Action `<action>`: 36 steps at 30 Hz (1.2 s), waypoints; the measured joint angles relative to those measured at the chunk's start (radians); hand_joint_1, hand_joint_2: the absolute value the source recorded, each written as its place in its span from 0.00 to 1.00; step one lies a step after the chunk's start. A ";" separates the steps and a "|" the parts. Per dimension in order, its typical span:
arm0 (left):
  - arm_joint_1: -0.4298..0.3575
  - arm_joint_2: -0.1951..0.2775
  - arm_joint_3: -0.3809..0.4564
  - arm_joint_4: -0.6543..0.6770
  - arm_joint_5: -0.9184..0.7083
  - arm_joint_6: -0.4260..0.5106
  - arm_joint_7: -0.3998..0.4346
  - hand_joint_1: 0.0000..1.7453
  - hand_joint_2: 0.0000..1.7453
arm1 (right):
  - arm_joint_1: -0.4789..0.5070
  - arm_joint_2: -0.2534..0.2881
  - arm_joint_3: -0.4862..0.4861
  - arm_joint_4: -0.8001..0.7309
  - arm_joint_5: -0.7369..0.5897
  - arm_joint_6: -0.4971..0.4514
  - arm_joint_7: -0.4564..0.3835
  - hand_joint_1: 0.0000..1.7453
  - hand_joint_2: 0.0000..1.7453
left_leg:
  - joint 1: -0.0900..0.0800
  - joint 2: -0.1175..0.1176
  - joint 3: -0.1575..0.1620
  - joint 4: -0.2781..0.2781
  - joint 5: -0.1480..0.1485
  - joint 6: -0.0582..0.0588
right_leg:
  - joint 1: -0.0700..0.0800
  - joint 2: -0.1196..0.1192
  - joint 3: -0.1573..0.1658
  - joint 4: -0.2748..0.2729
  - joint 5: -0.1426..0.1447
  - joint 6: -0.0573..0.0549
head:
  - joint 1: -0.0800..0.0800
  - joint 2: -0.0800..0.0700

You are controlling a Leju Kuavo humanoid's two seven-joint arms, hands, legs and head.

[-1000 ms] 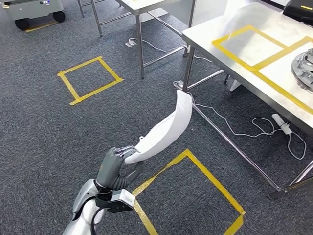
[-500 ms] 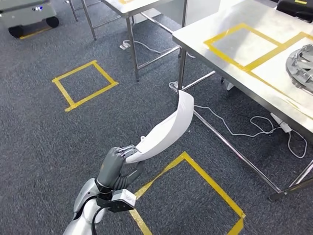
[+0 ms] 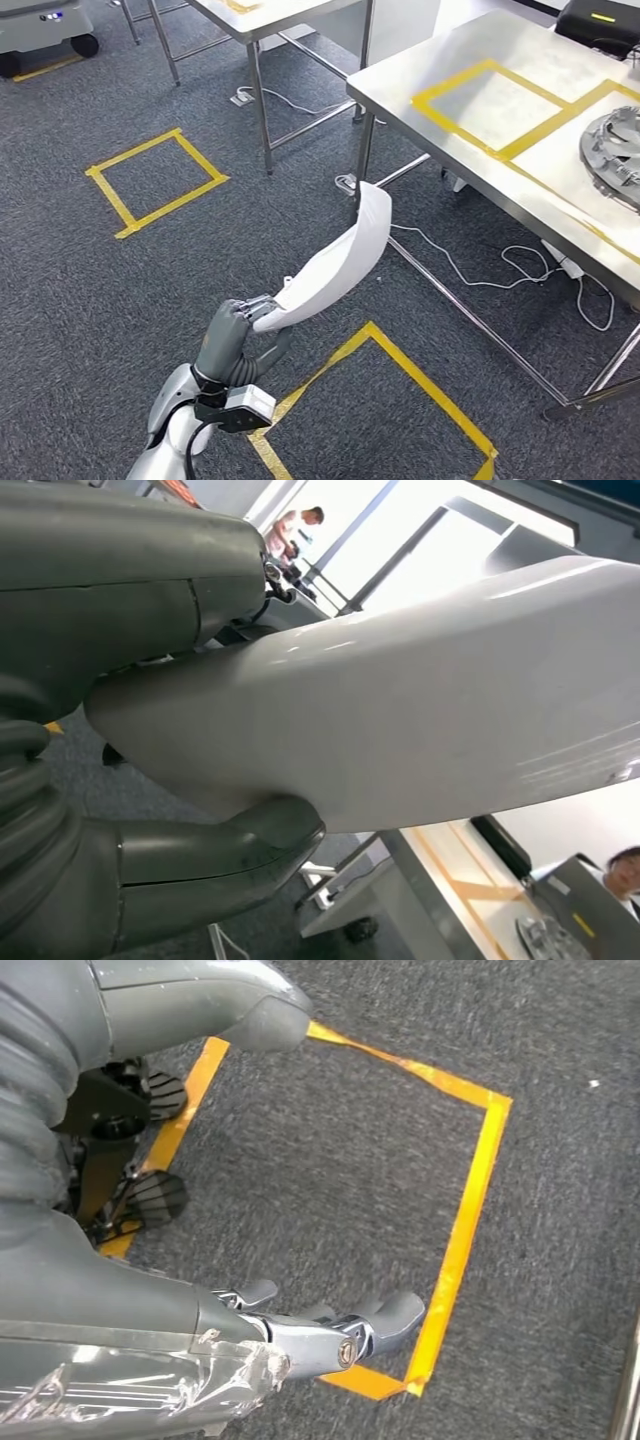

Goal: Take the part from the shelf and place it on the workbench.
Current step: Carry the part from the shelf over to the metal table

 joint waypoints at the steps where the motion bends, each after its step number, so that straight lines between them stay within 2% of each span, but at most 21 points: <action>1: 0.000 0.000 0.000 0.000 0.000 0.000 0.000 1.00 1.00 | -0.001 0.000 0.000 0.000 0.000 0.000 0.000 0.00 1.00 | 0.000 0.000 0.009 -0.001 -0.005 0.005 | -0.001 -0.005 -0.026 0.048 -0.016 0.004 | 0.002 0.000; 3: 0.000 0.000 0.000 0.000 0.000 0.000 0.000 1.00 1.00 | -0.001 0.000 0.000 0.000 0.000 0.000 0.000 0.00 1.00 | -0.001 0.002 0.023 -0.001 -0.020 0.010 | -0.002 -0.012 -0.112 0.182 -0.060 0.008 | 0.004 0.000; 5: 0.000 0.000 0.000 0.000 0.000 0.000 0.000 1.00 1.00 | 0.003 0.000 0.000 0.000 0.000 0.000 0.000 0.00 1.00 | -0.002 0.001 0.043 -0.001 -0.037 0.010 | -0.003 -0.013 -0.180 0.250 -0.079 0.009 | 0.005 0.000; 6: 0.000 0.000 0.000 0.000 0.000 0.000 0.000 1.00 1.00 | 0.005 0.000 0.000 0.001 0.000 0.000 0.000 0.00 1.00 | -0.002 0.000 0.055 -0.001 -0.047 0.010 | -0.003 -0.013 -0.189 0.231 -0.062 0.009 | 0.005 0.000; 7: 0.000 0.000 0.000 0.000 0.000 0.000 0.000 1.00 1.00 | 0.005 0.000 0.000 0.001 0.000 0.000 0.000 0.00 1.00 | -0.002 -0.001 0.070 -0.001 -0.057 0.008 | -0.004 -0.013 -0.183 0.183 -0.025 0.008 | 0.005 0.000; 9: 0.000 0.000 0.000 0.001 0.000 0.000 0.000 1.00 1.00 | 0.006 0.000 0.000 0.002 0.000 0.001 0.001 0.00 1.00 | -0.003 -0.001 0.097 0.000 -0.080 0.001 | -0.005 -0.017 -0.157 0.059 0.075 0.004 | 0.007 0.000; 10: -0.001 0.000 0.000 0.001 0.000 0.000 0.000 1.00 1.00 | 0.006 0.000 0.000 0.002 0.000 0.001 0.001 0.00 1.00 | -0.003 -0.002 0.104 -0.001 -0.089 -0.005 | -0.003 -0.018 -0.146 0.019 0.107 -0.001 | 0.007 0.000; 11: -0.001 0.000 0.000 0.002 0.000 -0.001 0.000 1.00 1.00 | 0.006 0.000 0.000 0.003 0.000 0.001 0.001 0.00 1.00 | -0.003 -0.002 0.110 -0.001 -0.095 -0.011 | 0.000 -0.019 -0.140 -0.001 0.124 -0.008 | 0.008 0.000; 14: -0.002 0.000 0.000 0.002 0.000 -0.001 0.000 1.00 1.00 | 0.004 -0.001 0.000 0.002 -0.001 0.003 0.001 0.00 1.00 | 0.000 -0.001 0.113 0.010 -0.095 -0.029 | 0.004 -0.014 -0.123 -0.008 0.120 -0.029 | 0.007 0.000; 16: -0.003 0.001 0.000 0.002 0.000 -0.001 0.000 1.00 1.00 | 0.003 -0.003 -0.001 0.002 -0.001 0.004 0.000 0.00 1.00 | 0.000 -0.001 0.078 0.076 -0.095 -0.037 | 0.001 -0.011 -0.104 -0.015 0.111 -0.040 | 0.005 0.000; 17: -0.004 0.001 -0.001 0.002 0.000 -0.001 -0.001 1.00 1.00 | 0.003 -0.003 -0.001 0.002 -0.001 0.004 0.000 0.00 1.00 | 0.000 -0.001 0.042 0.131 -0.105 -0.039 | 0.001 -0.011 -0.096 -0.017 0.105 -0.045 | 0.004 0.000; 19: -0.004 0.002 0.000 0.003 0.000 -0.001 -0.001 1.00 1.00 | 0.002 -0.003 -0.001 0.002 -0.001 0.006 0.000 0.00 1.00 | -0.001 -0.001 -0.042 0.231 -0.153 -0.040 | 0.002 -0.010 -0.080 -0.018 0.091 -0.050 | 0.003 0.000; 20: -0.004 0.002 0.000 0.003 0.000 -0.001 -0.001 1.00 1.00 | 0.003 -0.003 -0.002 0.002 -0.001 0.007 0.000 0.00 1.00 | -0.002 -0.001 -0.073 0.253 -0.171 -0.039 | 0.002 -0.008 -0.071 -0.018 0.082 -0.051 | 0.002 0.000; 21: -0.004 0.002 0.000 0.004 0.000 -0.001 -0.001 1.00 1.00 | 0.003 -0.003 -0.002 0.002 -0.001 0.008 0.000 0.00 1.00 | -0.003 -0.001 -0.089 0.247 -0.169 -0.037 | 0.002 -0.007 -0.059 -0.018 0.074 -0.051 | 0.002 0.000; 22: -0.004 0.003 0.000 0.004 0.000 -0.001 -0.001 1.00 1.00 | 0.003 -0.003 -0.002 0.002 -0.001 0.009 0.000 0.00 1.00 | -0.004 -0.001 -0.091 0.214 -0.142 -0.033 | 0.002 -0.005 -0.046 -0.019 0.065 -0.050 | 0.002 0.000; 24: -0.004 0.003 0.000 0.004 0.000 -0.001 -0.001 1.00 1.00 | 0.003 -0.003 -0.003 0.002 -0.001 0.010 0.000 0.00 1.00 | -0.009 0.000 -0.073 0.102 -0.040 -0.024 | 0.004 -0.001 -0.023 -0.018 0.045 -0.046 | 0.002 0.000; 26: -0.004 0.002 0.000 0.004 0.000 -0.002 -0.001 1.00 1.00 | 0.002 -0.003 -0.003 0.002 -0.001 0.011 0.000 0.00 1.00 | -0.013 -0.001 -0.058 0.022 0.021 -0.017 | 0.007 0.002 -0.011 -0.018 0.028 -0.036 | 0.001 0.000; 30: -0.006 0.000 0.000 0.005 0.000 -0.003 -0.001 1.00 1.00 | 0.002 -0.003 -0.004 0.002 -0.002 0.011 0.000 0.00 1.00 | -0.010 -0.004 -0.035 -0.002 0.026 -0.001 | 0.007 -0.001 0.000 -0.002 0.009 -0.012 | 0.002 0.000; 32: -0.007 0.000 0.000 0.005 0.000 -0.003 -0.001 1.00 1.00 | 0.000 -0.003 -0.004 0.002 -0.002 0.011 0.000 0.00 1.00 | -0.009 -0.002 -0.021 -0.002 0.021 0.007 | 0.005 -0.009 -0.050 0.086 -0.014 -0.004 | 0.004 0.000; 34: -0.007 0.000 0.000 0.006 0.000 -0.003 -0.001 1.00 1.00 | 0.001 -0.003 -0.004 0.002 -0.002 0.011 0.000 0.00 1.00 | -0.009 -0.002 -0.009 -0.002 0.007 0.010 | 0.004 -0.012 -0.135 0.209 -0.062 0.003 | 0.004 0.000; 36: -0.007 0.000 0.000 0.006 0.000 -0.003 -0.001 1.00 1.00 | 0.005 -0.003 -0.004 0.002 -0.002 0.012 0.000 0.00 1.00 | -0.009 -0.005 0.009 -0.002 -0.010 0.010 | 0.000 -0.013 -0.183 0.242 -0.089 0.008 | 0.005 0.000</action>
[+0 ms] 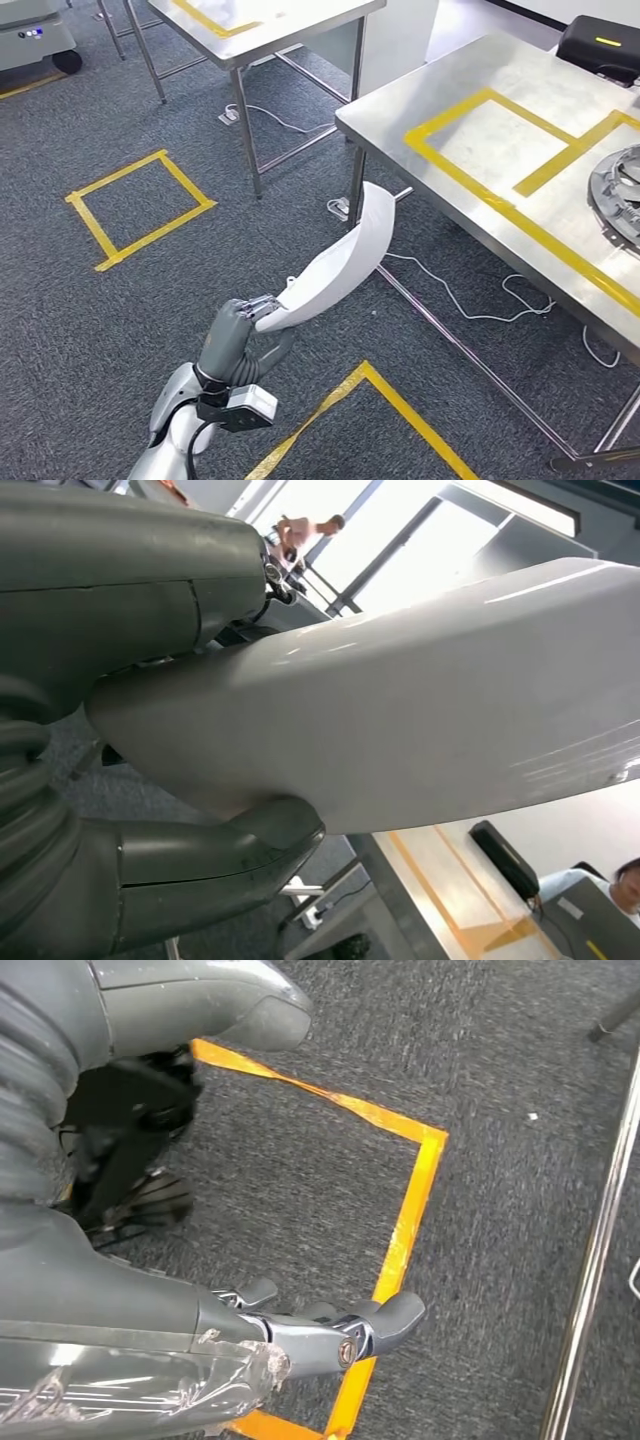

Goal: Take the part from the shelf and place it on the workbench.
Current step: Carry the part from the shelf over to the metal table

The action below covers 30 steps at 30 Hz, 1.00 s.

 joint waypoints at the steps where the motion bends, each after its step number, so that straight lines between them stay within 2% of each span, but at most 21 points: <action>1: 0.000 0.000 0.000 0.000 0.000 0.000 0.000 1.00 1.00 | 0.001 0.000 0.000 0.000 0.000 0.000 0.000 0.00 1.00 | 0.000 -0.001 0.013 0.000 -0.009 -0.002 | -0.002 0.000 0.001 -0.033 0.018 0.002 | 0.000 0.000; 2: 0.000 0.000 0.000 0.000 0.000 0.000 0.000 1.00 1.00 | 0.001 0.000 0.000 0.000 0.000 0.000 0.000 0.00 1.00 | 0.000 -0.002 0.026 0.000 -0.020 -0.004 | -0.005 -0.001 0.015 -0.092 0.060 0.002 | 0.000 0.000; 3: 0.000 0.000 0.000 0.000 0.000 -0.001 0.000 1.00 1.00 | 0.001 0.000 0.000 0.000 0.000 0.001 0.000 0.00 1.00 | 0.000 -0.002 0.040 0.001 -0.030 -0.008 | -0.007 -0.003 0.032 -0.155 0.115 0.002 | 0.001 0.000; 5: -0.001 0.000 0.000 0.001 0.000 -0.002 0.000 1.00 1.00 | 0.001 0.000 0.000 0.001 0.000 0.001 0.001 0.00 1.00 | -0.001 -0.002 0.057 -0.001 -0.048 -0.019 | -0.006 -0.009 0.060 -0.237 0.180 -0.009 | 0.001 0.000; 6: -0.001 0.000 0.000 0.001 0.000 -0.003 0.000 1.00 1.00 | 0.001 0.000 0.000 0.001 0.000 0.001 0.001 0.00 1.00 | -0.002 -0.003 0.061 0.000 -0.052 -0.026 | -0.004 -0.011 0.063 -0.250 0.189 -0.017 | 0.001 0.000; 8: -0.002 0.000 -0.001 0.001 0.000 -0.004 0.000 1.00 1.00 | 0.000 0.000 -0.001 0.001 0.000 0.001 0.001 0.00 1.00 | 0.000 -0.002 0.066 0.006 -0.056 -0.037 | -0.001 -0.009 0.078 -0.254 0.187 -0.034 | 0.000 0.000; 10: -0.002 0.001 -0.001 0.001 0.000 -0.004 0.000 1.00 1.00 | -0.001 0.000 -0.001 0.001 0.000 0.000 0.000 0.00 1.00 | 0.001 -0.001 0.043 0.057 -0.060 -0.045 | -0.003 -0.006 0.098 -0.260 0.182 -0.046 | -0.001 0.000; 12: -0.002 0.002 -0.002 0.001 0.000 -0.004 0.000 1.00 1.00 | -0.001 -0.001 -0.001 0.001 0.000 0.001 0.000 0.00 1.00 | 0.001 -0.001 -0.030 0.170 -0.095 -0.052 | -0.004 -0.004 0.114 -0.262 0.169 -0.055 | -0.002 0.000; 14: -0.002 0.003 -0.001 0.001 0.000 -0.004 0.000 1.00 1.00 | -0.001 -0.001 -0.001 0.001 0.000 0.000 0.000 0.00 1.00 | 0.001 -0.001 -0.109 0.263 -0.138 -0.054 | -0.003 -0.001 0.131 -0.262 0.153 -0.058 | -0.003 0.000; 15: -0.002 0.003 -0.001 0.001 0.000 -0.004 0.000 1.00 1.00 | -0.001 -0.001 -0.001 0.001 0.001 0.000 0.000 0.00 1.00 | 0.001 -0.001 -0.129 0.271 -0.140 -0.053 | -0.003 0.003 0.142 -0.262 0.144 -0.058 | -0.003 0.000; 16: -0.002 0.003 -0.001 0.002 0.000 -0.004 0.000 1.00 1.00 | 0.000 -0.001 -0.001 0.001 0.001 0.000 0.000 0.00 1.00 | 0.001 -0.001 -0.132 0.248 -0.120 -0.052 | -0.003 0.007 0.154 -0.263 0.134 -0.057 | -0.003 0.000; 17: -0.002 0.003 -0.001 0.002 0.000 -0.004 0.000 1.00 1.00 | -0.001 -0.001 -0.001 0.001 0.001 0.000 0.000 0.00 1.00 | 0.000 -0.002 -0.121 0.197 -0.079 -0.049 | -0.004 0.013 0.168 -0.263 0.124 -0.055 | -0.003 0.000; 18: -0.002 0.003 -0.001 0.002 0.000 -0.004 0.000 1.00 1.00 | -0.001 -0.001 -0.001 0.001 0.002 0.000 0.000 0.00 1.00 | 0.001 -0.006 -0.103 0.134 -0.025 -0.047 | -0.004 0.018 0.178 -0.263 0.114 -0.052 | -0.003 0.000; 20: -0.003 0.003 -0.001 0.002 0.000 -0.005 0.000 1.00 1.00 | -0.003 -0.001 -0.001 0.001 0.002 0.000 0.001 0.00 1.00 | -0.001 -0.013 -0.074 0.038 0.035 -0.040 | -0.003 0.031 0.193 -0.265 0.093 -0.042 | -0.003 0.000; 21: -0.003 0.002 -0.001 0.003 0.000 -0.005 0.000 1.00 1.00 | -0.004 -0.001 -0.001 0.001 0.002 0.000 0.001 0.00 1.00 | -0.002 -0.015 -0.068 0.016 0.042 -0.036 | -0.002 0.036 0.199 -0.264 0.087 -0.035 | -0.004 0.000; 23: -0.004 0.001 -0.002 0.004 -0.002 -0.006 0.001 1.00 1.00 | -0.003 -0.001 -0.001 0.001 0.002 -0.001 0.001 0.00 1.00 | -0.002 -0.010 -0.055 0.008 0.031 -0.022 | -0.002 0.039 0.214 -0.271 0.078 -0.023 | -0.004 0.000; 24: -0.004 0.001 -0.003 0.004 -0.002 -0.006 0.002 1.00 1.00 | -0.003 -0.001 -0.001 0.001 0.002 -0.001 0.001 0.00 1.00 | -0.001 -0.006 -0.045 0.004 0.028 -0.015 | -0.001 0.034 0.220 -0.265 0.073 -0.017 | -0.004 0.000; 25: -0.005 0.000 -0.004 0.004 -0.003 -0.006 0.002 1.00 1.00 | -0.004 -0.001 -0.001 0.001 0.002 -0.001 0.001 0.00 1.00 | 0.000 -0.001 -0.033 0.003 0.023 -0.008 | -0.001 0.027 0.211 -0.246 0.064 -0.013 | -0.003 0.000; 27: -0.005 0.000 -0.006 0.004 -0.004 -0.006 0.003 1.00 1.00 | -0.007 -0.001 -0.001 0.001 0.002 -0.001 0.000 0.00 1.00 | 0.000 0.009 -0.011 0.002 0.008 0.001 | -0.001 0.009 0.150 -0.142 0.033 -0.007 | 0.000 0.000; 29: -0.005 0.000 -0.007 0.005 -0.006 -0.006 0.003 1.00 1.00 | -0.005 -0.001 -0.001 0.001 0.002 -0.001 0.001 0.00 1.00 | 0.000 0.019 0.009 0.002 -0.013 0.003 | -0.002 0.002 0.061 -0.025 -0.009 -0.003 | 0.000 0.000; 30: -0.005 0.000 -0.007 0.005 -0.008 -0.006 0.004 1.00 1.00 | -0.002 -0.001 -0.001 0.001 0.002 -0.001 0.001 0.00 1.00 | 0.000 0.023 0.023 0.002 -0.025 0.003 | -0.002 0.000 0.029 -0.002 -0.018 -0.002 | 0.000 0.000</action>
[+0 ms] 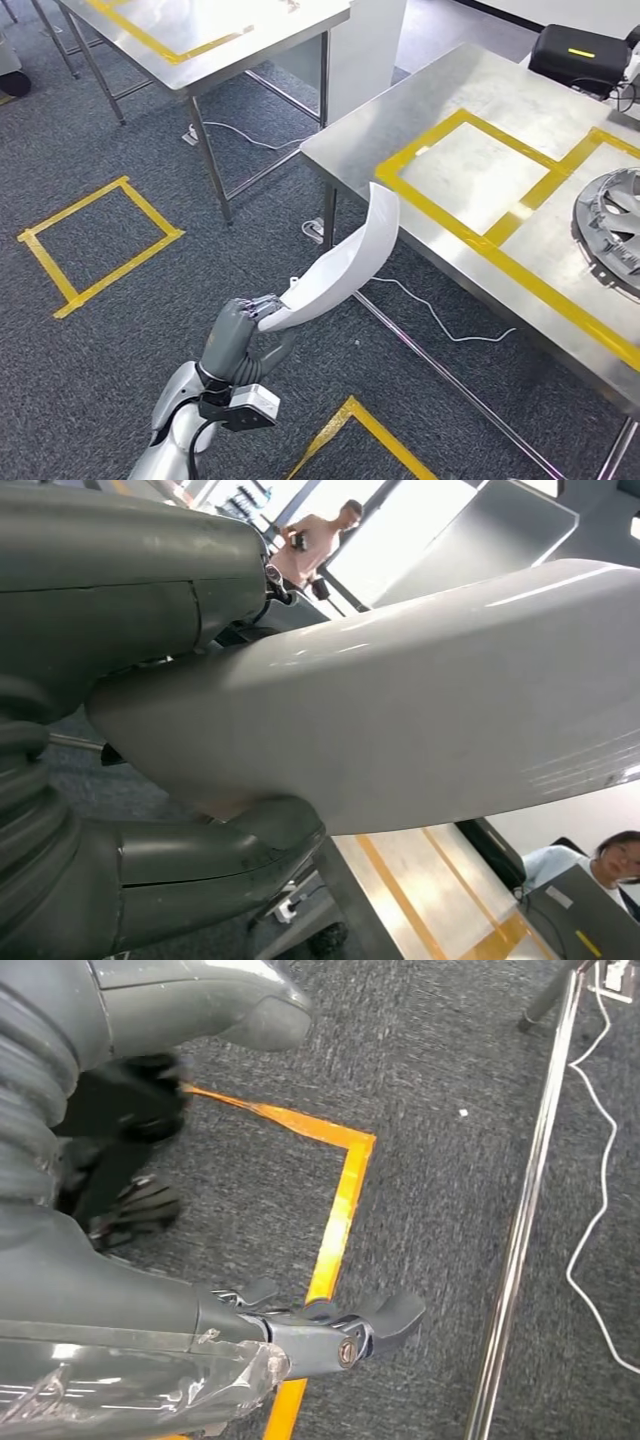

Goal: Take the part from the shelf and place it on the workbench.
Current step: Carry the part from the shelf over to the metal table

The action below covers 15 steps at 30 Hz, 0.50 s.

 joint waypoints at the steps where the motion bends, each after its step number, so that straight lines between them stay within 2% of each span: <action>1: 0.000 0.000 0.000 0.000 -0.002 0.000 0.001 1.00 1.00 | 0.003 0.000 0.000 0.000 0.000 0.000 0.000 0.00 1.00 | 0.000 0.005 0.016 0.000 -0.013 0.000 | 0.000 -0.002 -0.015 -0.011 0.009 0.000 | 0.000 0.000; 2: 0.000 0.000 0.000 0.000 -0.005 0.001 0.002 1.00 1.00 | 0.004 0.000 0.000 0.000 0.000 0.000 0.000 0.00 1.00 | -0.001 0.011 0.035 0.000 -0.027 -0.001 | 0.000 -0.006 -0.014 -0.054 0.039 -0.001 | 0.000 0.000; 4: 0.000 0.000 -0.001 0.001 -0.009 0.002 0.005 1.00 1.00 | 0.005 0.000 0.000 0.000 0.000 0.000 0.001 0.00 1.00 | -0.003 0.026 0.070 0.000 -0.055 -0.006 | 0.004 -0.041 0.001 -0.169 0.148 -0.010 | 0.000 0.000; 5: 0.000 0.000 -0.001 0.002 -0.011 0.002 0.006 1.00 1.00 | 0.004 0.000 0.000 0.000 0.000 0.000 0.001 0.00 1.00 | -0.005 0.032 0.081 -0.001 -0.067 -0.011 | 0.009 -0.059 0.009 -0.209 0.190 -0.017 | 0.000 0.000; 6: 0.000 0.001 -0.001 0.002 -0.012 0.003 0.008 1.00 1.00 | 0.003 0.000 0.000 0.001 0.000 0.000 0.001 0.00 1.00 | -0.006 0.039 0.089 -0.004 -0.075 -0.017 | 0.014 -0.070 0.012 -0.231 0.218 -0.025 | 0.000 0.000; 7: -0.001 0.001 -0.001 0.003 -0.014 0.004 0.010 1.00 1.00 | 0.001 0.000 0.000 0.001 0.000 0.000 0.001 0.00 1.00 | -0.006 0.045 0.096 -0.005 -0.078 -0.024 | 0.018 -0.068 0.013 -0.236 0.223 -0.032 | 0.000 0.000; 8: -0.001 0.000 -0.001 0.003 -0.014 0.004 0.011 1.00 1.00 | 0.001 0.000 0.000 0.001 0.000 0.000 0.000 0.00 1.00 | -0.006 0.049 0.101 -0.005 -0.078 -0.031 | 0.018 -0.054 0.022 -0.241 0.221 -0.039 | 0.001 0.000; 9: -0.001 0.000 -0.002 0.003 -0.015 0.005 0.011 1.00 1.00 | 0.001 0.000 0.000 0.000 0.000 0.000 0.000 0.00 1.00 | -0.004 0.048 0.103 0.006 -0.076 -0.036 | 0.016 -0.041 0.031 -0.247 0.221 -0.043 | 0.000 0.000; 10: -0.001 0.001 -0.003 0.003 -0.015 0.005 0.011 1.00 1.00 | 0.001 -0.001 0.000 0.000 0.000 0.000 0.000 0.00 1.00 | -0.003 0.038 0.092 0.036 -0.071 -0.041 | 0.012 -0.029 0.045 -0.254 0.218 -0.048 | -0.001 0.000; 11: -0.002 0.002 -0.003 0.003 -0.015 0.006 0.011 1.00 1.00 | -0.001 -0.001 0.000 0.000 0.000 0.000 -0.001 0.00 1.00 | -0.001 0.025 0.067 0.082 -0.072 -0.045 | 0.008 -0.016 0.059 -0.261 0.214 -0.052 | -0.003 0.000; 12: -0.002 0.002 -0.003 0.003 -0.015 0.006 0.011 1.00 1.00 | -0.002 -0.001 0.000 0.000 0.000 0.000 -0.001 0.00 1.00 | 0.001 0.009 0.027 0.141 -0.083 -0.049 | 0.004 -0.004 0.071 -0.267 0.209 -0.056 | -0.005 0.000; 14: -0.002 0.003 -0.003 0.003 -0.014 0.007 0.011 1.00 1.00 | -0.004 -0.001 0.000 0.000 0.000 0.000 -0.001 0.00 1.00 | 0.003 -0.007 -0.062 0.245 -0.132 -0.056 | 0.000 0.022 0.088 -0.271 0.195 -0.059 | -0.008 0.000; 15: -0.002 0.003 -0.003 0.003 -0.014 0.007 0.011 1.00 1.00 | -0.004 -0.001 0.000 0.000 0.000 0.000 -0.001 0.00 1.00 | 0.004 -0.009 -0.096 0.267 -0.152 -0.058 | -0.002 0.035 0.097 -0.271 0.187 -0.058 | -0.009 0.000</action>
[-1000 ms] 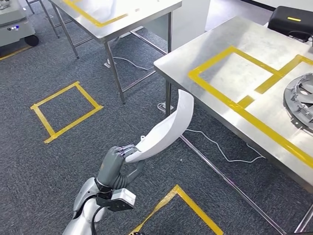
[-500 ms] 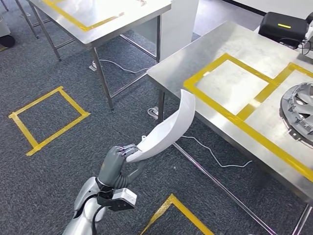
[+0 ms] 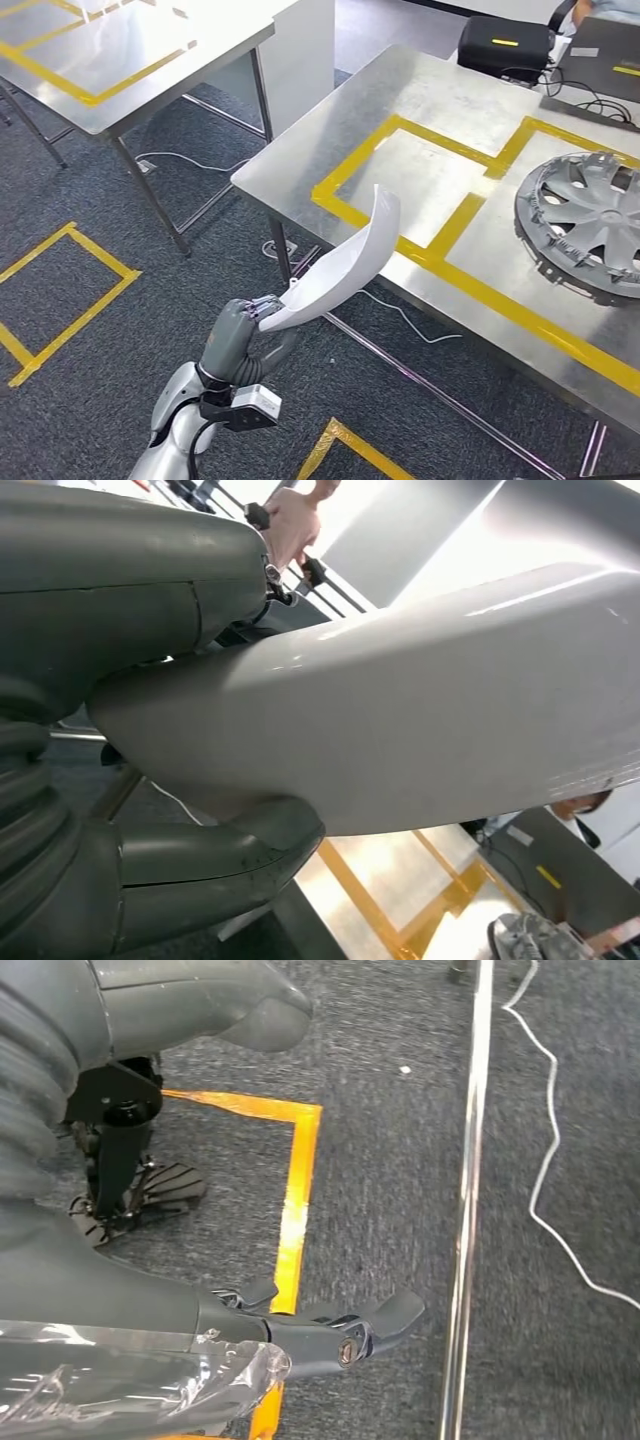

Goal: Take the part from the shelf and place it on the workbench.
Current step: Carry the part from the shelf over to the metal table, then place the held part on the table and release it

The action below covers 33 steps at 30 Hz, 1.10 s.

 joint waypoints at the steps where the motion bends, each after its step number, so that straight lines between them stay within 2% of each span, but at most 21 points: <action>1: 0.000 0.000 0.000 0.000 0.000 0.000 0.000 1.00 1.00 | 0.001 0.000 0.000 0.000 0.000 0.000 0.000 0.00 1.00 | 0.001 -0.001 -0.018 -0.005 -0.001 -0.002 | -0.002 0.014 0.012 0.000 -0.009 0.002 | 0.000 0.000; 2: 0.000 0.000 0.000 0.000 0.000 0.000 0.000 1.00 1.00 | 0.002 0.000 0.000 0.000 0.000 0.000 0.000 0.00 1.00 | 0.003 -0.004 -0.022 -0.037 0.025 -0.004 | -0.005 0.028 0.026 0.000 -0.019 0.005 | 0.000 0.000; 3: 0.000 0.000 0.000 0.000 0.000 0.000 0.000 1.00 1.00 | 0.003 0.000 0.000 0.000 0.000 0.000 0.000 0.00 1.00 | 0.006 -0.012 -0.013 -0.090 0.072 -0.006 | -0.009 0.041 0.040 0.000 -0.030 0.009 | 0.000 0.000; 5: 0.000 0.001 0.000 0.001 0.000 0.000 0.000 1.00 1.00 | 0.003 0.000 0.000 0.000 0.001 0.000 0.000 0.00 1.00 | 0.015 -0.049 0.008 -0.207 0.179 -0.010 | -0.012 0.066 0.055 0.001 -0.050 0.022 | -0.004 0.000; 7: -0.001 0.001 0.000 0.001 -0.001 0.000 0.002 1.00 1.00 | 0.002 0.000 0.001 0.000 0.002 0.000 0.001 0.00 1.00 | 0.020 -0.071 0.014 -0.264 0.221 -0.002 | -0.014 0.084 0.057 -0.001 -0.063 0.039 | -0.010 0.000; 9: -0.002 -0.002 0.000 0.002 -0.002 0.000 0.003 1.00 1.00 | 0.006 0.000 0.001 0.000 0.002 0.000 0.001 0.00 1.00 | 0.019 -0.057 0.024 -0.272 0.219 0.015 | -0.016 0.087 0.069 -0.012 -0.070 0.052 | -0.010 0.000; 11: -0.003 -0.003 -0.001 0.002 -0.002 0.000 0.003 1.00 1.00 | 0.005 -0.001 0.001 0.000 0.002 0.000 0.000 0.00 1.00 | 0.018 -0.039 0.045 -0.275 0.214 0.030 | -0.013 0.043 0.059 0.021 -0.077 0.060 | -0.006 0.000; 13: -0.004 -0.003 -0.001 0.003 -0.002 0.000 0.003 1.00 1.00 | -0.002 -0.001 0.001 0.000 0.003 0.001 0.000 0.00 1.00 | 0.014 -0.018 0.064 -0.275 0.198 0.039 | -0.009 -0.016 -0.017 0.144 -0.104 0.064 | 0.000 0.000; 15: -0.004 -0.003 -0.001 0.006 -0.005 0.000 0.005 1.00 1.00 | -0.004 -0.001 0.002 0.000 0.006 0.002 0.000 0.00 1.00 | 0.006 0.004 0.080 -0.275 0.180 0.044 | -0.009 -0.038 -0.104 0.257 -0.147 0.065 | 0.003 0.000; 16: -0.005 -0.003 -0.001 0.008 -0.007 0.000 0.006 1.00 1.00 | -0.002 -0.001 0.003 0.000 0.008 0.003 0.001 0.00 1.00 | 0.003 0.014 0.092 -0.275 0.170 0.046 | -0.008 -0.040 -0.125 0.268 -0.150 0.063 | 0.004 0.000; 17: -0.006 -0.003 -0.001 0.011 -0.009 0.000 0.007 1.00 1.00 | 0.001 -0.001 0.003 0.000 0.010 0.003 0.001 0.00 1.00 | 0.000 0.023 0.106 -0.275 0.159 0.047 | -0.007 -0.041 -0.126 0.242 -0.130 0.060 | 0.004 0.000; 18: -0.007 -0.003 -0.002 0.014 -0.012 0.000 0.008 1.00 1.00 | 0.002 -0.001 0.003 0.000 0.011 0.004 0.001 0.00 1.00 | -0.002 0.033 0.121 -0.275 0.147 0.047 | -0.004 -0.047 -0.112 0.185 -0.090 0.055 | 0.004 0.000; 19: -0.011 -0.003 -0.003 0.019 -0.015 0.000 0.010 1.00 1.00 | 0.003 -0.001 0.003 0.000 0.012 0.005 0.001 0.00 1.00 | -0.003 0.043 0.136 -0.276 0.136 0.047 | 0.001 -0.062 -0.090 0.119 -0.038 0.048 | 0.004 0.000; 21: -0.021 -0.003 -0.007 0.030 -0.022 0.001 0.015 1.00 1.00 | 0.001 -0.001 0.005 0.001 0.015 0.007 0.001 0.00 1.00 | -0.006 0.060 0.160 -0.278 0.117 0.039 | 0.013 -0.095 -0.061 0.030 0.018 0.035 | 0.004 0.000; 22: -0.028 -0.002 -0.008 0.035 -0.026 0.002 0.018 1.00 1.00 | -0.001 -0.001 0.007 0.001 0.017 0.009 0.002 0.00 1.00 | -0.006 0.068 0.169 -0.279 0.111 0.033 | 0.018 -0.103 -0.056 0.016 0.027 0.029 | 0.004 0.000; 25: -0.042 -0.002 -0.013 0.048 -0.032 0.004 0.024 1.00 1.00 | -0.006 -0.002 0.011 0.002 0.020 0.011 0.001 0.00 1.00 | -0.005 0.075 0.186 -0.260 0.105 0.014 | 0.015 -0.072 -0.036 0.008 0.026 0.013 | 0.005 0.000; 27: -0.055 -0.001 -0.015 0.056 -0.036 0.007 0.031 1.00 1.00 | -0.011 -0.002 0.012 0.002 0.023 0.012 0.001 0.00 1.00 | -0.002 0.044 0.152 -0.192 0.089 0.005 | 0.008 -0.048 -0.015 0.003 0.022 0.006 | 0.002 0.000; 29: -0.072 0.000 -0.014 0.069 -0.041 0.014 0.046 1.00 1.00 | -0.017 -0.003 0.016 0.002 0.028 0.014 0.001 0.00 1.00 | -0.001 0.010 0.068 -0.073 0.043 -0.001 | 0.005 -0.026 -0.007 0.001 0.015 0.000 | -0.005 0.000; 31: -0.091 0.000 -0.010 0.092 -0.047 0.025 0.067 1.00 1.00 | -0.021 -0.003 0.021 0.005 0.033 0.017 0.001 0.00 1.00 | -0.001 0.001 -0.007 -0.001 0.012 -0.002 | 0.004 -0.006 0.002 0.001 0.005 -0.002 | -0.010 0.000; 32: -0.100 0.000 -0.006 0.105 -0.050 0.031 0.077 1.00 1.00 | -0.021 -0.003 0.024 0.007 0.034 0.019 0.001 0.00 1.00 | -0.001 0.000 -0.021 -0.010 0.026 -0.001 | 0.004 0.002 0.009 0.001 -0.002 -0.001 | -0.011 0.000; 33: -0.111 -0.001 -0.001 0.117 -0.053 0.038 0.087 1.00 1.00 | -0.022 -0.003 0.026 0.009 0.037 0.022 0.001 0.00 1.00 | -0.001 -0.001 -0.020 -0.050 0.063 0.002 | 0.004 0.009 0.020 0.001 -0.008 0.000 | -0.011 0.000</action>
